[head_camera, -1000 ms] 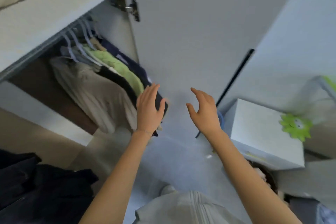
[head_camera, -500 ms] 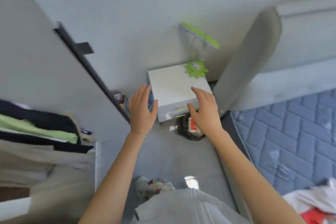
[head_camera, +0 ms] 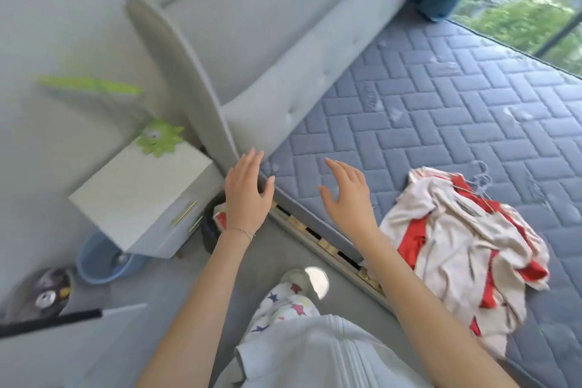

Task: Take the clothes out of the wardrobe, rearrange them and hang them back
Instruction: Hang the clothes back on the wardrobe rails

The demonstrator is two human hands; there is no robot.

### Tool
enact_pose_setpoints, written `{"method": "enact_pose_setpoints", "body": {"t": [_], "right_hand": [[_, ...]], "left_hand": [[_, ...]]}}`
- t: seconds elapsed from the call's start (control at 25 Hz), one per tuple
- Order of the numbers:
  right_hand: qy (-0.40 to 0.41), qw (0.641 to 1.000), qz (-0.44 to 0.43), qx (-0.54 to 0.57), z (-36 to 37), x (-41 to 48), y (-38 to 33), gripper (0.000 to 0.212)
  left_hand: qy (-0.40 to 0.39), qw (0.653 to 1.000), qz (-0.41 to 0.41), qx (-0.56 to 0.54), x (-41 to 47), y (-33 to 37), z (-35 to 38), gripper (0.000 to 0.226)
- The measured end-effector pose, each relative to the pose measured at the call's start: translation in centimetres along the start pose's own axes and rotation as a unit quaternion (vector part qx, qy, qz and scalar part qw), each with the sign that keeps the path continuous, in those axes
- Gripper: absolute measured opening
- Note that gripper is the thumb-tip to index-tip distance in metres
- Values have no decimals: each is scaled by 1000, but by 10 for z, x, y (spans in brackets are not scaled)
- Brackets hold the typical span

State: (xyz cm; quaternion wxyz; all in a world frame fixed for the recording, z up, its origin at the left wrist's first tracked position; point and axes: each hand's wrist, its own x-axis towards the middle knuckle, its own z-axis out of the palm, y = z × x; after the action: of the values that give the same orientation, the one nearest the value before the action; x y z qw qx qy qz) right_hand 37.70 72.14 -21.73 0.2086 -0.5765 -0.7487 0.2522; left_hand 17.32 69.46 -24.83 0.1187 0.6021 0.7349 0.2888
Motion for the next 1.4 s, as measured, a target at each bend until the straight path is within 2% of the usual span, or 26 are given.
{"method": "enact_pose_setpoints", "body": {"t": [0.36, 0.68, 0.84, 1.08, 1.24, 1.4], "right_hand": [[141, 971, 193, -9, -91, 9, 129, 53], [221, 929, 297, 1, -160, -27, 248, 50], [201, 927, 316, 7, -195, -54, 329, 52], [122, 942, 311, 15, -226, -76, 466, 54], [76, 942, 328, 8, -216, -78, 549, 54], [67, 928, 364, 34, -172, -66, 634, 52]], "left_hand": [[-160, 975, 149, -47, 92, 133, 130, 53], [-218, 948, 225, -52, 96, 251, 226, 54], [-223, 949, 214, -57, 67, 315, 290, 54], [-216, 962, 161, -37, 18, 384, 393, 54], [-205, 968, 134, -49, 4, 402, 456, 53], [-233, 965, 114, -50, -2, 389, 532, 52]]}}
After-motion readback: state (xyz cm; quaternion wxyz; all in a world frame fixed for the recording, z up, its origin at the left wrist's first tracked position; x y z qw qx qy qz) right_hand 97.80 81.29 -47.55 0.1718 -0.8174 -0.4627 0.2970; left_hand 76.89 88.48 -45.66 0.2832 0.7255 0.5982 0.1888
